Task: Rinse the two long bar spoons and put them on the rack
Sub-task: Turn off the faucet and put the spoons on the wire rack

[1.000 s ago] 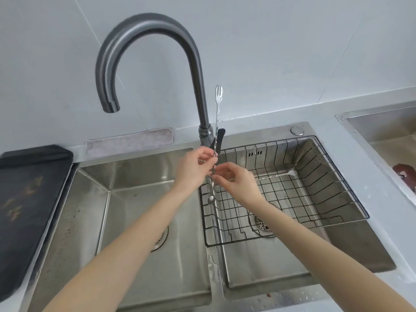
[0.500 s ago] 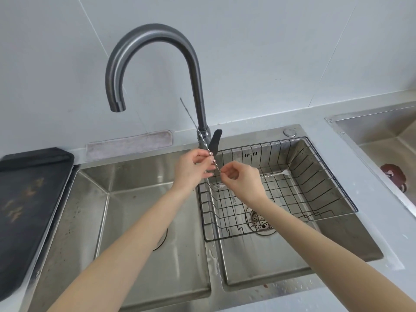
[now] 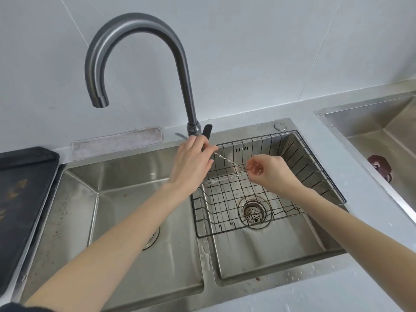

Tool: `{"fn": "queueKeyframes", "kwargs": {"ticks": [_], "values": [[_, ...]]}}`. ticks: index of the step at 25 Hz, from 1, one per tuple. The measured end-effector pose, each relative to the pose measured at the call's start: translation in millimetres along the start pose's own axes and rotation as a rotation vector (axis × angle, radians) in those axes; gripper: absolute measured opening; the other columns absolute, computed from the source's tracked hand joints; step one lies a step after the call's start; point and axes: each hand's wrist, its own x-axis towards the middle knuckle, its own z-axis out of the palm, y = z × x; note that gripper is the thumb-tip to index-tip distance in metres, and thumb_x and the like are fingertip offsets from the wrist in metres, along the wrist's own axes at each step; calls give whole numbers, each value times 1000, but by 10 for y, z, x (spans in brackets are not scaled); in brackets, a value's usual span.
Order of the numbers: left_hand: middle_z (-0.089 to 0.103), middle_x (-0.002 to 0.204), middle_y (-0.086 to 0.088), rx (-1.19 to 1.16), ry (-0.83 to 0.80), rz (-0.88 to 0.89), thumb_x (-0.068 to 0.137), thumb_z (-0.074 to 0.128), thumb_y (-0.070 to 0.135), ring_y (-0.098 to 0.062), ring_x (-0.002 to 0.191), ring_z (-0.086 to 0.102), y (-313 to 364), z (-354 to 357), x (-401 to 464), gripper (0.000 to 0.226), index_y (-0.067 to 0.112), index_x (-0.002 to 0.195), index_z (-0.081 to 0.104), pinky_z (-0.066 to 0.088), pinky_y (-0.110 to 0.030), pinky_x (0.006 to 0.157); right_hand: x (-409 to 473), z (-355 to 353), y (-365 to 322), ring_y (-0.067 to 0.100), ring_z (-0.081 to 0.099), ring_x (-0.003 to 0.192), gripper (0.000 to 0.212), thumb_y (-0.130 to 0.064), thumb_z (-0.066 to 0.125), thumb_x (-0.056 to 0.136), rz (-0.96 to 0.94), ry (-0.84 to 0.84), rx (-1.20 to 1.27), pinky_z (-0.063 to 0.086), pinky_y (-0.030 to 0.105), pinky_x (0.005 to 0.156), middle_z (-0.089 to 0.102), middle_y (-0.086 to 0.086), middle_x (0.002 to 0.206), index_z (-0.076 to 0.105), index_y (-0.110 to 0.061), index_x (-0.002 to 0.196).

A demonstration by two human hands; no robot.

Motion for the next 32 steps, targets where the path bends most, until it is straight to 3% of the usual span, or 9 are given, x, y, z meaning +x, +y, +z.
{"fn": "queueKeyframes", "kwargs": {"ticks": [2, 4, 7, 11, 13, 17, 21, 32], "values": [[63, 92, -9, -20, -28, 18, 78, 69, 13, -29, 90, 57, 44, 38, 49, 18, 12, 96, 70, 48, -39, 80, -11, -55, 136, 15, 57, 71, 11, -4, 60, 77, -40, -38, -63, 52, 29, 76, 62, 1, 77, 66, -6, 85], [62, 102, -6, -106, -154, -32, 89, 55, 21, -24, 101, 51, 89, 111, 84, 21, 15, 106, 67, 39, -33, 88, -1, -79, 269, 17, 57, 72, 11, -4, 59, 77, -74, -61, -134, 53, 36, 77, 59, -1, 79, 65, -6, 86], [61, 109, -3, -137, -280, -63, 94, 46, 26, -19, 104, 49, 143, 298, 127, 26, 18, 112, 64, 37, -28, 86, 43, -73, 439, 23, 60, 78, 11, -5, 56, 80, -78, -69, -210, 54, 41, 74, 56, -2, 83, 62, -7, 88], [62, 107, -4, -161, -358, -75, 94, 47, 24, -21, 101, 51, 232, 542, 146, 24, 17, 109, 64, 45, -31, 77, 114, -4, 653, 26, 60, 87, 13, -8, 54, 82, -27, -75, -303, 47, 32, 67, 62, 5, 95, 61, -9, 92], [61, 107, -3, -179, -391, -97, 94, 47, 24, -20, 101, 51, 261, 656, 148, 24, 17, 109, 64, 43, -29, 71, 137, 39, 762, 28, 61, 89, 13, -9, 54, 83, -19, -90, -320, 47, 34, 68, 63, 6, 98, 62, -9, 93], [61, 108, -4, -240, -485, -143, 94, 47, 21, -19, 103, 52, 280, 887, 113, 24, 17, 111, 63, 49, -34, 76, 184, 109, 932, 30, 62, 90, 13, -9, 54, 85, 3, -117, -316, 48, 35, 71, 64, 7, 101, 64, -8, 93], [62, 108, -4, -281, -515, -179, 93, 49, 19, -19, 105, 55, 283, 1074, 78, 22, 15, 109, 64, 49, -32, 78, 256, 203, 1063, 34, 61, 90, 16, -10, 52, 88, 9, -158, -372, 38, 30, 66, 64, 7, 105, 64, -7, 97], [63, 103, -3, -317, -581, -266, 92, 51, 17, -19, 97, 59, 244, 1417, -35, 16, 12, 98, 64, 49, -30, 73, 324, 427, 1189, 31, 59, 99, 19, -15, 46, 92, 76, -377, -452, 47, 37, 72, 62, 5, 109, 61, -12, 103]]}}
